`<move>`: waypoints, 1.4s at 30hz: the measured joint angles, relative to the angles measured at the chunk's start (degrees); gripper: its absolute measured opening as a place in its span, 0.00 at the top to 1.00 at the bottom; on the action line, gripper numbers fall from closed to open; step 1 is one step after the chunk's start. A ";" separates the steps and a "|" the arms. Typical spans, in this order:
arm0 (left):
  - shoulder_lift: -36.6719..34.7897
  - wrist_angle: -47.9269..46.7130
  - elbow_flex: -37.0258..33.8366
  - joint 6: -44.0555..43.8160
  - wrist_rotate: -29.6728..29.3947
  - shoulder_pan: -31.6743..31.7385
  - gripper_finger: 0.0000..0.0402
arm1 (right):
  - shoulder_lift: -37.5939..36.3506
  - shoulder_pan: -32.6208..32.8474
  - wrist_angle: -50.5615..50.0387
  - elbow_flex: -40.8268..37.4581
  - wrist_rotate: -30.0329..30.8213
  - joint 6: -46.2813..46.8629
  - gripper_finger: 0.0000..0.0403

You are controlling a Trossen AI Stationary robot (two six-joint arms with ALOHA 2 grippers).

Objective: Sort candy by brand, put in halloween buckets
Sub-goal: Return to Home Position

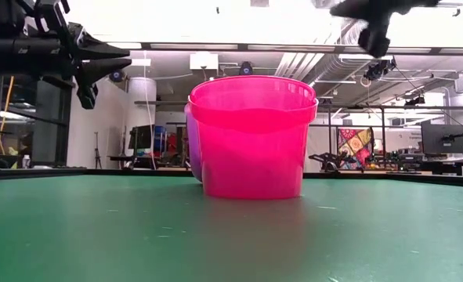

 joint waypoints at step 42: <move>-26.03 -31.87 0.00 0.44 4.72 0.17 0.86 | -33.40 -9.51 8.92 -37.56 -12.86 -21.11 1.00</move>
